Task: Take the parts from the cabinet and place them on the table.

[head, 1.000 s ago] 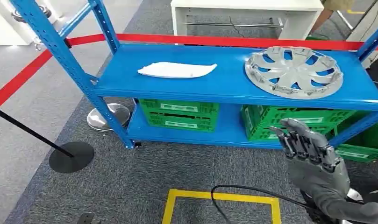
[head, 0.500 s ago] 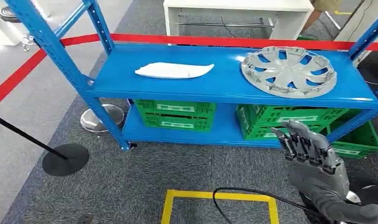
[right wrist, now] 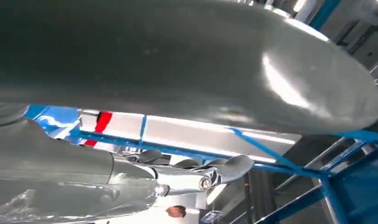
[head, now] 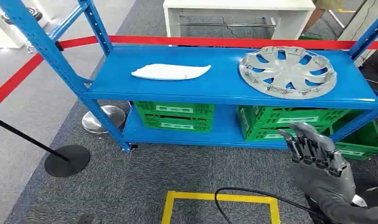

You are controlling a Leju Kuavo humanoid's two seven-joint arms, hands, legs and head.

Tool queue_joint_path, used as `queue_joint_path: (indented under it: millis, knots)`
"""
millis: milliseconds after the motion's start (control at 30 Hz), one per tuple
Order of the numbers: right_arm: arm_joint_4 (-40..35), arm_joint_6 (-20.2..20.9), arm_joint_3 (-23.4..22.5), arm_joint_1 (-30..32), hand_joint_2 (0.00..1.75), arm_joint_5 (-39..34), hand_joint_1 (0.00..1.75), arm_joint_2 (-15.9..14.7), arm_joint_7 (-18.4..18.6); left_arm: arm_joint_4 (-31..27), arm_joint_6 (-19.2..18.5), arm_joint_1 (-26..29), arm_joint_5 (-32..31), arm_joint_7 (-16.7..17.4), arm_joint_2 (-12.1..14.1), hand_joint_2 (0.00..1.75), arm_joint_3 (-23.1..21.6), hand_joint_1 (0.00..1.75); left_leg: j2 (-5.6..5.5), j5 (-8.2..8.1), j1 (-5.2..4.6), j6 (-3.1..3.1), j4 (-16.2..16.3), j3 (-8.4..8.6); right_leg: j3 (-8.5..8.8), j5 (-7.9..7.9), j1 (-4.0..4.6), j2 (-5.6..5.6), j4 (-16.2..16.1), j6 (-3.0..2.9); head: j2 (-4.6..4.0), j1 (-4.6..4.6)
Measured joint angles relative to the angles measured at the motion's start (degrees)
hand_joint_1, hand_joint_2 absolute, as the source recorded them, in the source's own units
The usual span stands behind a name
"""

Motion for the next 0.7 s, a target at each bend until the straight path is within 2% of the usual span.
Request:
queue_joint_path:
  millis: [33, 67, 133, 167, 200, 233, 267, 333, 367, 400, 467, 533, 567, 633, 667, 700]
  knots:
    - [-0.02, 0.04, -0.13, -0.06, 0.0, 0.0, 0.0, 0.0, -0.06, 0.0, 0.0, 0.0, 0.0, -0.02, 0.02, 0.0, 0.02, 0.0, -0.04, -0.68, 0.04, -0.36, 0.83, -0.32, 0.15, 0.0, -0.13, 0.0, -0.11, -0.22, 0.0, -0.11]
    - [-0.02, 0.09, -0.17, -0.09, 0.0, 0.0, 0.0, 0.02, -0.09, 0.0, 0.0, 0.02, 0.0, -0.07, -0.02, 0.0, 0.02, 0.0, -0.07, -2.35, 0.02, -0.55, 3.52, -1.65, 0.16, -0.09, -0.17, -0.03, -0.11, -0.59, 0.0, -0.37]
    - [-0.02, 0.37, -0.17, 0.04, 0.0, 0.02, 0.0, 0.0, -0.11, 0.0, -0.02, 0.03, 0.02, -0.07, -0.13, 0.0, 0.02, 0.0, -0.07, -6.55, 0.13, -0.82, 12.58, -6.44, 0.16, -0.29, -0.12, -0.04, -0.11, -0.91, 0.0, -0.35]
    - [-0.02, 0.44, -0.22, 0.11, 0.0, 0.02, 0.0, 0.0, -0.13, 0.0, -0.02, 0.13, 0.04, -0.07, -0.13, 0.0, 0.02, 0.0, -0.07, -7.56, 0.12, -0.88, 16.41, -8.64, 0.21, -0.39, -0.11, -0.03, -0.11, -1.03, 0.0, -0.44]
    - [-0.02, 0.48, -0.24, 0.2, 0.0, 0.0, 0.0, 0.02, -0.15, 0.0, -0.02, 0.2, 0.04, -0.07, -0.13, 0.0, 0.02, 0.0, -0.06, -6.96, 0.12, -0.84, 17.45, -9.6, 0.35, -0.47, -0.11, 0.05, -0.11, -1.04, 0.0, -0.37]
    - [-0.02, 0.48, -0.26, 0.3, 0.0, 0.0, 0.0, 0.0, -0.15, 0.0, -0.02, 0.23, 0.04, -0.07, -0.13, 0.0, 0.02, 0.0, -0.06, -5.13, 0.13, -0.78, 16.18, -9.29, 0.58, -0.64, -0.12, 0.15, -0.11, -0.96, 0.0, -0.44]
    - [-0.02, 0.5, -0.33, 0.38, 0.0, 0.0, 0.0, 0.0, -0.17, 0.0, -0.02, 0.22, 0.04, -0.07, -0.11, 0.0, 0.02, 0.0, -0.06, -2.31, 0.13, -0.66, 12.73, -7.8, 0.93, -0.83, -0.16, 0.27, -0.11, -0.84, 0.0, -0.42]
    - [-0.02, 0.61, -0.63, 0.41, 0.0, 0.0, 0.0, 0.0, -0.3, 0.0, -0.04, 0.2, 0.04, -0.07, -0.11, 0.0, 0.02, 0.0, -0.07, 2.75, 0.14, -0.41, 3.53, -3.45, 1.69, -1.35, -0.21, 0.4, -0.11, -0.38, 0.0, -0.46]
    - [-0.02, 0.68, -0.77, 0.42, 0.0, 0.0, 0.0, 0.0, -0.46, 0.0, -0.09, 0.16, 0.04, -0.09, -0.15, 0.0, 0.02, 0.0, -0.09, 2.14, 0.05, -0.26, 1.36, -2.31, 1.67, -1.75, 0.29, 0.5, 0.15, 0.08, 0.0, -0.46]
    - [-0.02, 0.85, -0.96, 0.48, 0.0, 0.0, 0.0, -0.02, -0.55, 0.0, -0.15, -0.02, 0.07, -0.15, -0.2, 0.0, 0.04, 0.0, -0.09, 1.51, 0.13, 0.18, 0.56, -2.09, 1.47, -1.84, 0.3, 0.59, 0.19, 0.31, 0.0, -0.39]
    - [-0.02, 1.16, -1.2, 0.61, 0.0, 0.0, 0.0, -0.02, -0.7, 0.0, -0.33, 0.08, 0.07, -0.33, -0.22, 0.0, 0.09, 0.0, -0.09, 1.23, -0.11, 0.83, 0.54, -2.16, 1.83, -1.81, 0.17, 0.54, -0.52, 0.91, 0.0, -0.27]
    - [-0.02, 1.22, -1.36, 0.63, 0.0, 0.0, 0.0, -0.07, -0.74, 0.0, -0.42, 0.12, 0.07, -0.37, -0.28, 0.0, 0.13, 0.0, -0.11, 1.25, 0.38, 1.57, 0.12, -1.52, 1.83, -2.44, 0.15, 0.32, 0.08, 1.65, 0.0, -0.22]
    - [-0.02, 1.25, -1.51, 0.55, 0.0, -0.02, 0.0, -0.07, -0.81, 0.0, -0.42, 0.07, 0.09, -0.39, -0.24, 0.0, 0.2, 0.0, -0.1, 0.98, 0.39, 1.99, 0.12, -1.21, 0.87, -3.71, 0.15, 0.14, 2.47, 1.86, 0.0, 0.29]
    - [-0.02, 1.38, -1.6, 0.75, 0.0, 0.0, 0.0, -0.07, -0.83, 0.0, -0.46, 0.03, 0.09, -0.44, -0.28, 0.0, 0.33, 0.0, -0.09, 0.44, 0.3, 2.41, 0.12, -0.78, -4.27, -7.68, 0.05, 0.09, 11.97, 2.14, 0.0, 0.39]
    - [-0.02, 1.66, -1.6, 0.89, 0.0, 0.02, 0.0, -0.07, -0.87, 0.0, -0.57, 0.06, 0.07, -0.52, -0.28, 0.0, 0.39, 0.0, -0.09, 0.16, 0.27, 2.41, 0.13, -0.53, -7.0, -9.05, 0.05, 0.09, 16.49, 2.26, 0.0, 0.44]
    - [-0.02, 1.88, -1.66, 1.04, 0.0, 0.07, 0.0, -0.07, -0.87, 0.0, -0.57, 0.07, 0.07, -0.55, -0.31, 0.0, 0.42, 0.0, -0.09, -0.13, 0.26, 2.41, 0.13, -0.17, -8.63, -8.92, 0.05, 0.09, 18.56, 2.25, 0.0, 0.46]
